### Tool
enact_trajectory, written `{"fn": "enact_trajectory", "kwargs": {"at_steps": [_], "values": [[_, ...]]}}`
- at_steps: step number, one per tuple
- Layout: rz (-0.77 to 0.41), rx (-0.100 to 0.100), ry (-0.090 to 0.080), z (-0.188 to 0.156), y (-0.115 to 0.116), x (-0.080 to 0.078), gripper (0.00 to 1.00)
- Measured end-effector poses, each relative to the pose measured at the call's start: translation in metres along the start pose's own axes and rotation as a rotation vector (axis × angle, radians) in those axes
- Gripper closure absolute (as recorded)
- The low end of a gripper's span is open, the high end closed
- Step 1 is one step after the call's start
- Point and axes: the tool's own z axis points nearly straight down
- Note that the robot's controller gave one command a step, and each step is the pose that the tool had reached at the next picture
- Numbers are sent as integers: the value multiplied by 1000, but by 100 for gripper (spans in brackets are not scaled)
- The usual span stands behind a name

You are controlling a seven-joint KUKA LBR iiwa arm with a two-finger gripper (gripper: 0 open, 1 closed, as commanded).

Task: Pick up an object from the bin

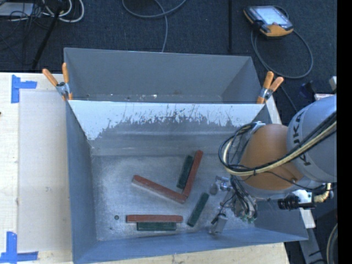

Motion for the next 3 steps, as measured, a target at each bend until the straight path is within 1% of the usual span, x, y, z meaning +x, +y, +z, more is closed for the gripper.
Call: {"fn": "enact_trajectory", "kwargs": {"at_steps": [1,2,3], "values": [[-399,-2,-3,10,95,-15,100],[-400,-1,-2,10,95,-15,0],[-400,-1,-2,10,95,-15,0]]}}
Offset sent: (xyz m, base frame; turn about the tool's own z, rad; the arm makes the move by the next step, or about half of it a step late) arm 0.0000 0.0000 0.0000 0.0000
